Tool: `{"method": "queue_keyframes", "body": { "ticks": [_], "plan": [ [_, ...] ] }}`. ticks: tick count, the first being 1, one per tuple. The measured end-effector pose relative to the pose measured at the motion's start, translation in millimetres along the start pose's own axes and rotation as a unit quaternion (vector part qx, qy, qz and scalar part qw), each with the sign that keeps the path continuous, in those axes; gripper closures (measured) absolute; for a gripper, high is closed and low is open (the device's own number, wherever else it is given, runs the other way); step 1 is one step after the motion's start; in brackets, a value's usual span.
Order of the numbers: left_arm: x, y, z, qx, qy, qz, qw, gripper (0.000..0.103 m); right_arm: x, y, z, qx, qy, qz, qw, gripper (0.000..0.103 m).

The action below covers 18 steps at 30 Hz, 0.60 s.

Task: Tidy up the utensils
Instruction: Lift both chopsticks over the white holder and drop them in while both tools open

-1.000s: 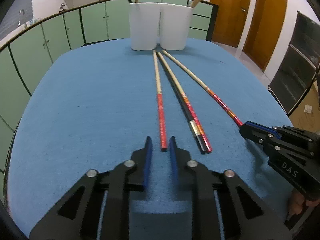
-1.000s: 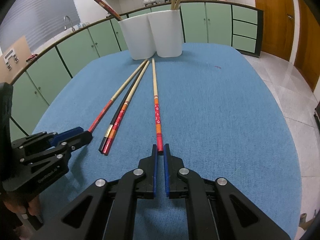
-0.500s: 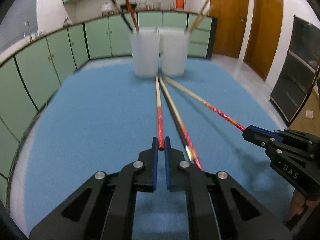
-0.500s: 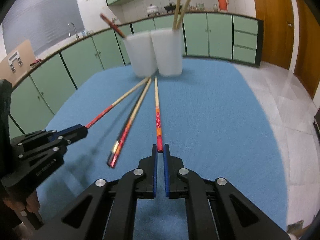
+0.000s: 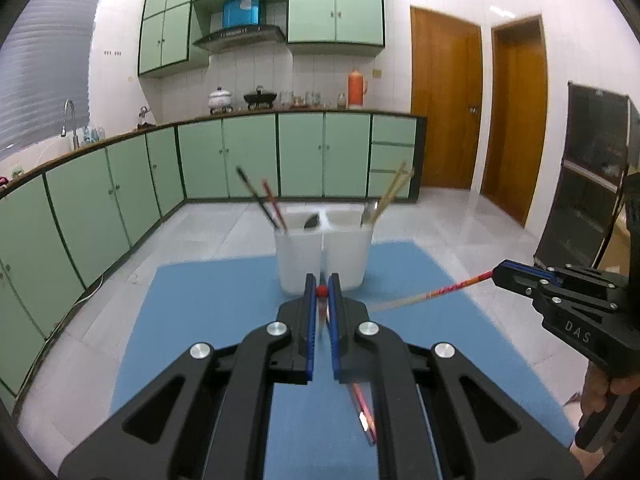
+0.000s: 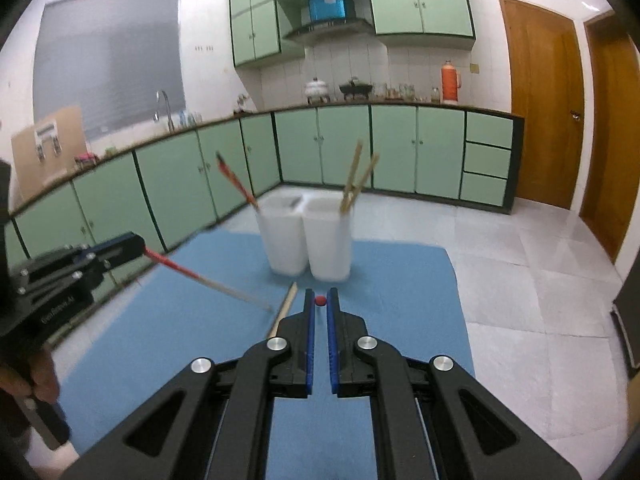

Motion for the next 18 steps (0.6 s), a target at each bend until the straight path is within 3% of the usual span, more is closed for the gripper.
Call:
{"method": "queue_keyframes", "body": {
  "ticks": [18],
  "plan": [
    [98.2,12.5,-7.7,-0.027,-0.082,0.028,0.9959,0.098,121.0,29.1,0.7,0.063,-0.053,0.034,0.996,0.098]
  ]
}}
Point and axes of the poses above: each gripper's, at about its wrist camera, not at the fingertips, and z roughly against the way its jaws point, y to its left, x to its top, the point moved 9 cm from there along -z, roughly the way its jaws point, and after that the axes turned 3 degrees about -z, right-handed, at the moved point
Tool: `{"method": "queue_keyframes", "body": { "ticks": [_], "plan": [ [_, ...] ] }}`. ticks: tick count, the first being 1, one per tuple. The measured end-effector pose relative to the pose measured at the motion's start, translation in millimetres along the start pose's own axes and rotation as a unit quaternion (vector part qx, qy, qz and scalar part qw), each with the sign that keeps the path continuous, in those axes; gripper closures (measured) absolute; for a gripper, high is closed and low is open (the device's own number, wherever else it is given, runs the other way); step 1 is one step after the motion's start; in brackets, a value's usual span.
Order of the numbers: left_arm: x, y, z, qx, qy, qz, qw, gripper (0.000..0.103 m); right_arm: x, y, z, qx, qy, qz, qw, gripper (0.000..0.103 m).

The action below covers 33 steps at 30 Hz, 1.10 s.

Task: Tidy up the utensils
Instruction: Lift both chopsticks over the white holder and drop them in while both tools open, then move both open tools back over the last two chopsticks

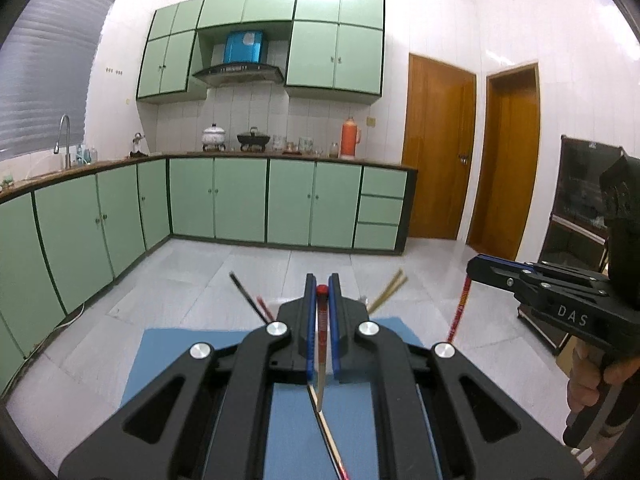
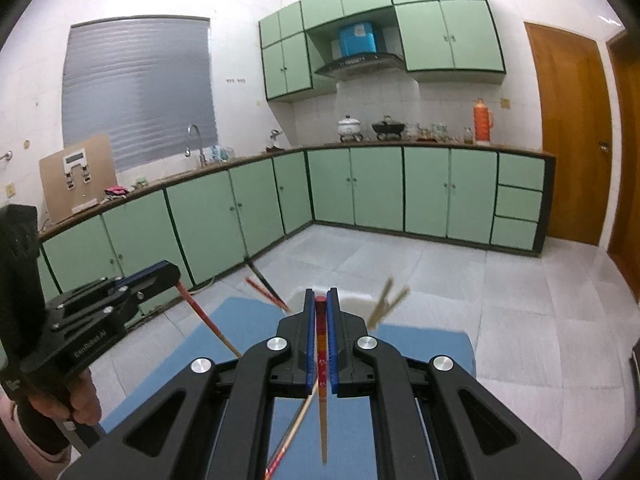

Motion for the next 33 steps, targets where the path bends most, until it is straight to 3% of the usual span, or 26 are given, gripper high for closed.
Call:
{"method": "queue_keyframes", "body": {
  "ticks": [9,16,24,33],
  "plan": [
    [60.9,6.7,-18.2,0.006,-0.055,-0.002,0.9985,0.098,72.5,10.3,-20.7,0.006,-0.046,0.021,0.999,0.098],
    [96.0,16.8,-52.1,0.018,-0.080,0.000,0.9966,0.098,109.3,-4.8,-59.8,-0.018,-0.065,0.019,0.998,0.098],
    [84.3,23.5,-107.6,0.032,-0.053,-0.009,0.9980,0.098,105.0,-36.7,-119.5,-0.044,-0.049,0.009,0.998,0.098],
    [36.1,28.3,-158.4,0.023,0.018,-0.009,0.9995,0.098,53.9,-45.9,-154.4,-0.041,0.008,0.010,0.999,0.097]
  ]
}}
Point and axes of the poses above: each gripper's, at about its wrist camera, not at the fingertips, and z roughly against the way its jaws point, y to its left, x to its top, the point moved 9 cm from there along -z, roughly the way its jaws point, and after that the axes turned 3 degrees about -z, right-handed, at the moved point
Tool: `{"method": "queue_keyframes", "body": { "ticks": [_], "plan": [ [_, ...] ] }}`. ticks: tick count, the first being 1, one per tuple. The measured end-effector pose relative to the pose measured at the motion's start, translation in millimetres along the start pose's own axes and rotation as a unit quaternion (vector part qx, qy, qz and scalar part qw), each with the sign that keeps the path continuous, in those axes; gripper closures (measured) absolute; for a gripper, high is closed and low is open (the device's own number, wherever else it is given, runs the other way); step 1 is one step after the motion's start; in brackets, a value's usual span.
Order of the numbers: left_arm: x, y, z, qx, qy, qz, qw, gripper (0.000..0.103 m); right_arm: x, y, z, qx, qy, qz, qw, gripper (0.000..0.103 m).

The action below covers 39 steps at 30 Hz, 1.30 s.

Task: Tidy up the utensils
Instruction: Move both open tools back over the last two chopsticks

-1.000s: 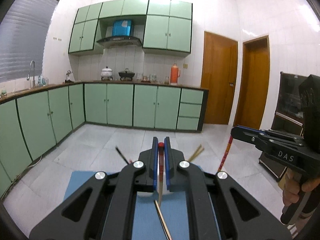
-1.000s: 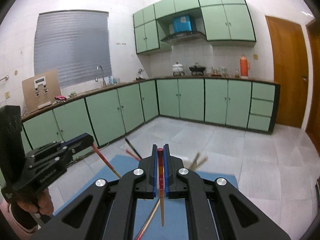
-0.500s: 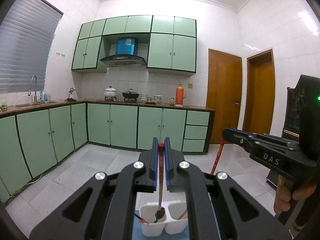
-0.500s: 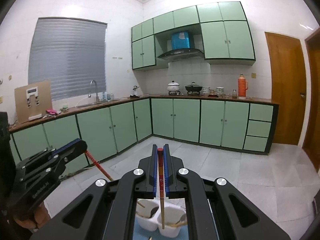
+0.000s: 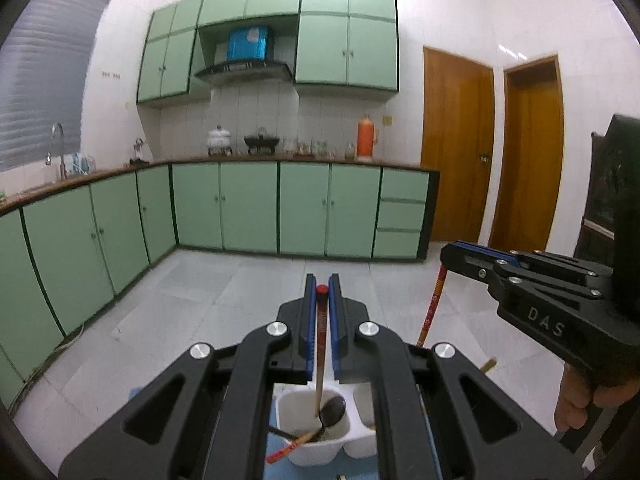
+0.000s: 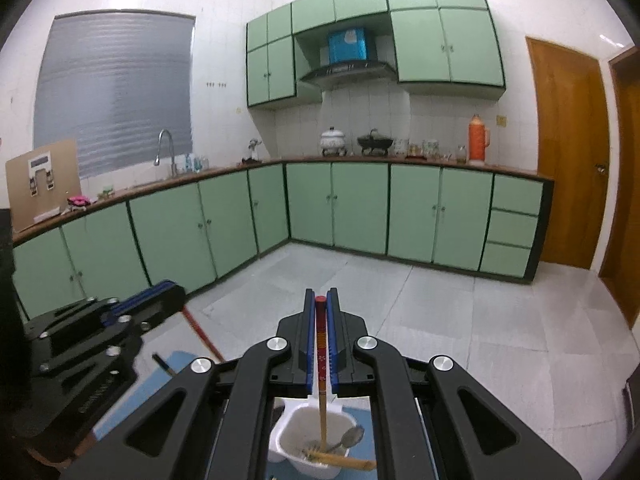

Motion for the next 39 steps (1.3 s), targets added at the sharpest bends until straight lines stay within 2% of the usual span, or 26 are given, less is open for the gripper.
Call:
{"method": "queue_keyframes", "body": {
  "ticks": [3,5,10,13,17,20,23,29,33,39],
  "plan": [
    [-13.3,3.4,-2.0,-0.004,0.016,0.002,0.9999,0.096,-10.6,-2.7,3.3,-0.003,0.005,0.000,1.000,0.089],
    [-19.4,7.3,2.9,-0.002,0.017,0.004,0.9998,0.089,-15.4,-6.9,10.9,-0.007,0.001,-0.009,1.000,0.088],
    [-29.9,16.3,26.8,0.005,0.005,0.011,0.9999,0.066,-27.3,-15.5,41.5,-0.022,-0.022,-0.029,0.999,0.075],
    [-42.5,16.4,47.9,0.008,-0.001,0.010,0.9999,0.052,-43.5,-16.0,66.2,-0.031,-0.035,-0.037,0.998,0.065],
    [-74.5,15.0,77.1,0.013,0.011,0.013,0.9998,0.046,-87.7,-9.9,93.9,-0.037,-0.026,-0.048,0.998,0.063],
    [-109.2,15.1,95.8,0.023,0.033,0.015,0.9991,0.045,-125.5,-2.9,100.6,-0.041,-0.001,-0.055,0.998,0.063],
    [-154.2,14.2,108.7,0.032,0.069,0.011,0.9970,0.045,-178.5,6.6,102.5,-0.039,0.044,-0.068,0.996,0.063],
    [-237.3,19.3,120.9,0.043,0.157,0.004,0.9866,0.045,-266.0,29.8,100.7,-0.017,0.130,-0.082,0.988,0.063],
    [-279.8,25.8,129.6,0.048,0.205,0.006,0.9776,0.048,-302.3,46.2,102.7,-0.004,0.167,-0.081,0.983,0.063],
    [-315.3,28.3,139.6,0.050,0.239,0.013,0.9696,0.057,-332.9,68.5,103.1,0.009,0.197,-0.065,0.978,0.066]
  ]
}}
Point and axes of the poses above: each gripper's, at about its wrist camera, not at the fingertips, and z roughly against the way its jaws point, y to its left, x to its top, the point moved 9 cm from there along -z, roughly the way its jaws point, and after that the axes turned 3 degrees about -z, right-handed, at the moved point
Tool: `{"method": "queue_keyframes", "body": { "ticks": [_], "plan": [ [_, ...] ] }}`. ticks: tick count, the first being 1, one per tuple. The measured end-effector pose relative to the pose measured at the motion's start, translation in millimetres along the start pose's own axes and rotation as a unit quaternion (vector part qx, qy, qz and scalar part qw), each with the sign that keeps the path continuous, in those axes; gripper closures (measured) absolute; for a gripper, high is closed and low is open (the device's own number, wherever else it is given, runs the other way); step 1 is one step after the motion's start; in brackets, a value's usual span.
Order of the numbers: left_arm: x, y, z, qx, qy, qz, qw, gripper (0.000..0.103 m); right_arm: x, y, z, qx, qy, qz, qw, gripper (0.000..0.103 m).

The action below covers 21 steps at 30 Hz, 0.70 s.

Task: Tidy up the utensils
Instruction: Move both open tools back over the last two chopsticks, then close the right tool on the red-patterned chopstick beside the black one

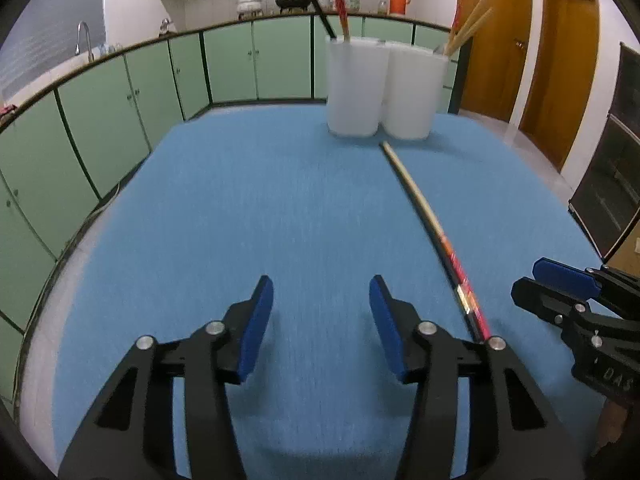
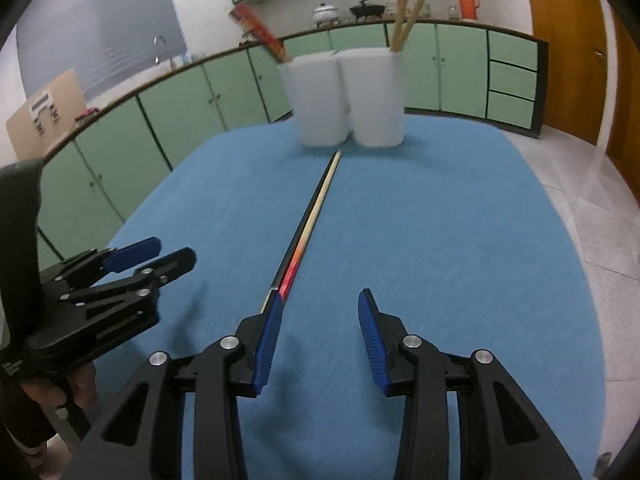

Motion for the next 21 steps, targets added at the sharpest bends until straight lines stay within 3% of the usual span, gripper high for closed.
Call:
{"method": "queue_keyframes", "body": {
  "ticks": [9,21],
  "plan": [
    [4.1,-3.0,-11.8,-0.002,0.021,0.007,0.9998,0.067,5.2,5.8,-18.2,0.003,0.015,0.001,1.000,0.071],
    [6.7,-7.4,-15.4,0.000,0.026,0.007,0.9996,0.067,2.9,14.3,-24.9,0.000,0.027,0.015,1.000,0.076]
  ]
}}
Point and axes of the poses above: each gripper's, at about its wrist camera, not at the fingertips, and z roughly against the way its jaws point, y to its left, x to its top, the point moved 9 cm from there along -z, roughly the way its jaws point, and after that the axes turned 3 degrees about -z, right-handed, at the moved point
